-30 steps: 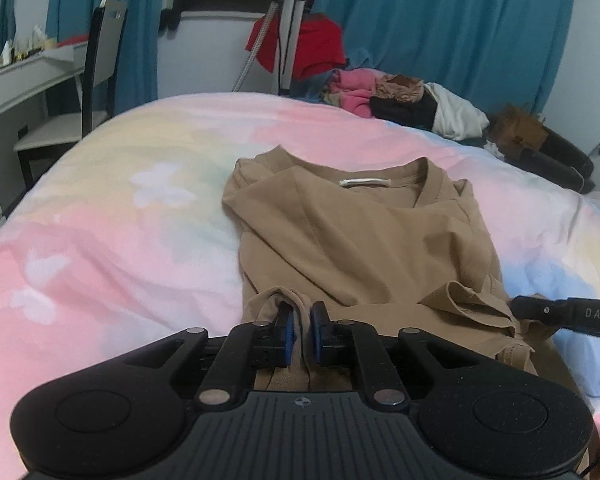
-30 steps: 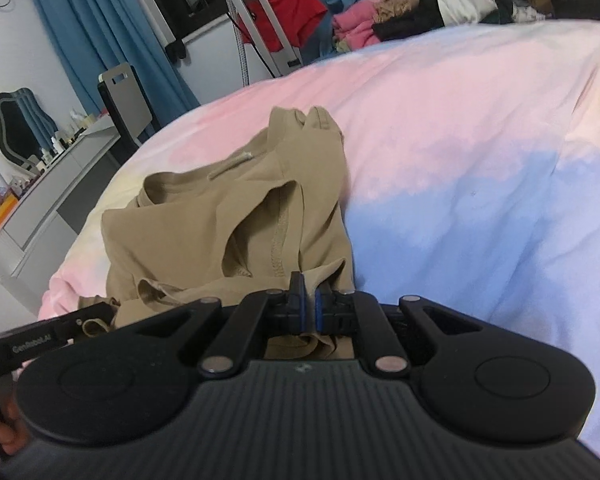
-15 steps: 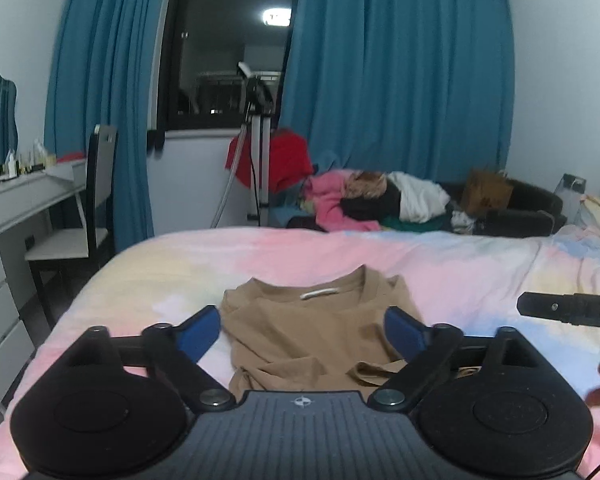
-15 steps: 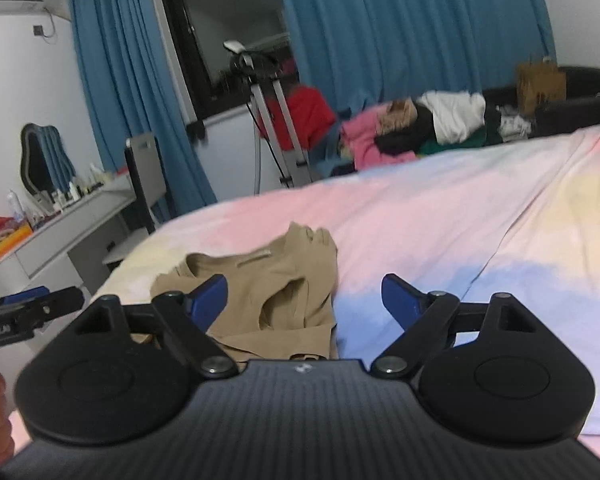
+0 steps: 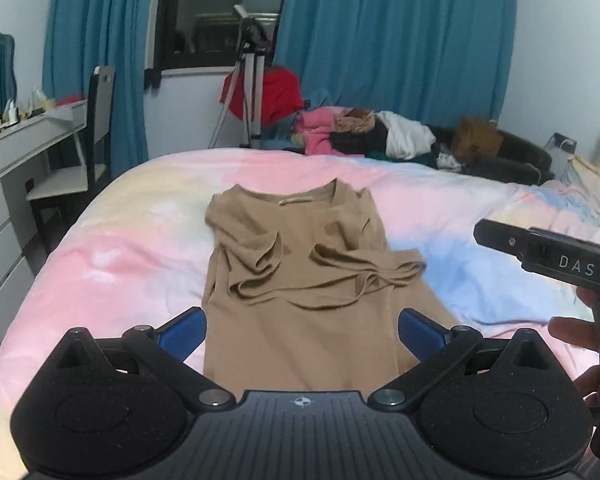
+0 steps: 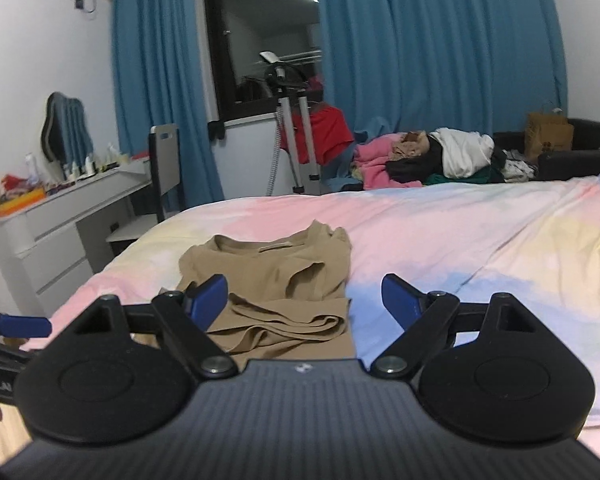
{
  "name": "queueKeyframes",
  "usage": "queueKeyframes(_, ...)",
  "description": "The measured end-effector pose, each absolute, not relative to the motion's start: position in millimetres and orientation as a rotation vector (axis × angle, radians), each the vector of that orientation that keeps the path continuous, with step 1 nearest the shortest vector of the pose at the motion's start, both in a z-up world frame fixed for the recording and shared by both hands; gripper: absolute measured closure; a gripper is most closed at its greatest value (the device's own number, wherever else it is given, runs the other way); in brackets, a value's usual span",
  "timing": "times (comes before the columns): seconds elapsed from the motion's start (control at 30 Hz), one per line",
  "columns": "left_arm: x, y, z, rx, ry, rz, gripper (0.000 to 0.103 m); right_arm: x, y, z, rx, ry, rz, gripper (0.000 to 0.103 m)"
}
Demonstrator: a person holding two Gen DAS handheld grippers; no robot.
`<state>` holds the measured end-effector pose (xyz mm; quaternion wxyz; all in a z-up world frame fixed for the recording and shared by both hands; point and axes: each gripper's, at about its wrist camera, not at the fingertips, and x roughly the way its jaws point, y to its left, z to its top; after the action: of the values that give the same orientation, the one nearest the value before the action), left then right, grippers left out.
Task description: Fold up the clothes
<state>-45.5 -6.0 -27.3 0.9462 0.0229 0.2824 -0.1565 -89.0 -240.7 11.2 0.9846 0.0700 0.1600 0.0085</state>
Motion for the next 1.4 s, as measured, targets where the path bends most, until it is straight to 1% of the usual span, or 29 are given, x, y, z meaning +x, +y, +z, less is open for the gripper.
queueKeyframes(0.2, -50.6, -10.4, -22.4, 0.088, 0.405, -0.239, 0.000, -88.4, -231.7, 8.2, 0.101, 0.263, 0.001, 0.018)
queueKeyframes(0.3, -53.8, -10.4, -21.0, 0.087, 0.354, -0.225, 0.000, -84.1, -231.4, 2.7, 0.100, 0.269, 0.000, 0.018)
queueKeyframes(0.5, -54.1, -14.0, -25.6, 0.092, 0.325, -0.209, 0.000, -79.2, -225.7, -5.0, 0.066, 0.288, 0.006, 0.018)
queueKeyframes(0.67, -51.5, -18.1, -31.7, 0.113, 0.346, -0.214, 0.000, -74.0, -226.8, -9.3, 0.117, 0.378, 0.030, 0.019)
queueKeyframes(0.7, -51.1, -18.6, -32.3, 0.111, 0.348, -0.218, 0.000, -73.3, -226.8, -10.2, 0.119, 0.385, 0.022, 0.034)
queueKeyframes(0.73, -51.1, -18.9, -32.7, 0.111, 0.347, -0.221, 0.000, -72.7, -225.9, -10.7, 0.110, 0.393, 0.007, 0.057)
queueKeyframes(0.77, -51.1, -19.3, -32.9, 0.113, 0.346, -0.223, 0.000, -72.2, -225.1, -11.3, 0.100, 0.400, -0.008, 0.068)
queueKeyframes(0.8, -51.1, -19.8, -33.5, 0.118, 0.346, -0.222, 0.000, -72.1, -227.1, -11.6, 0.114, 0.402, -0.009, 0.081)
queueKeyframes(0.93, -48.1, -18.1, -36.1, 0.107, 0.378, -0.223, 0.000, -72.6, -234.3, -13.1, 0.162, 0.404, -0.012, 0.078)
queueKeyframes(0.97, -45.5, -16.5, -37.3, 0.093, 0.400, -0.228, 0.000, -73.3, -235.6, -13.4, 0.170, 0.398, -0.015, 0.058)
queueKeyframes(1.0, -42.5, -14.4, -38.5, 0.076, 0.425, -0.229, 0.000, -73.1, -235.6, -13.0, 0.161, 0.399, -0.030, 0.037)
queueKeyframes(1.03, -39.2, -11.9, -39.9, 0.058, 0.452, -0.228, 0.000, -73.4, -235.6, -12.4, 0.166, 0.392, -0.029, 0.000)
queueKeyframes(1.1, -34.0, -6.1, -42.6, 0.018, 0.499, -0.223, 0.000, -74.2, -235.6, -11.1, 0.176, 0.378, -0.029, 0.000)
queueKeyframes(1.23, -25.7, 4.4, -46.9, -0.056, 0.583, -0.217, 0.000, -82.0, -226.5, -8.9, 0.107, 0.310, -0.035, 0.000)
queueKeyframes(1.3, -22.3, 7.4, -50.1, -0.076, 0.631, -0.221, 0.000, -81.7, -228.2, -9.5, 0.109, 0.332, -0.058, 0.000)
queueKeyframes(1.4, -13.6, 10.9, -59.0, -0.120, 0.749, -0.239, 0.000, -79.6, -240.3, -15.4, 0.220, 0.437, -0.026, 0.000)
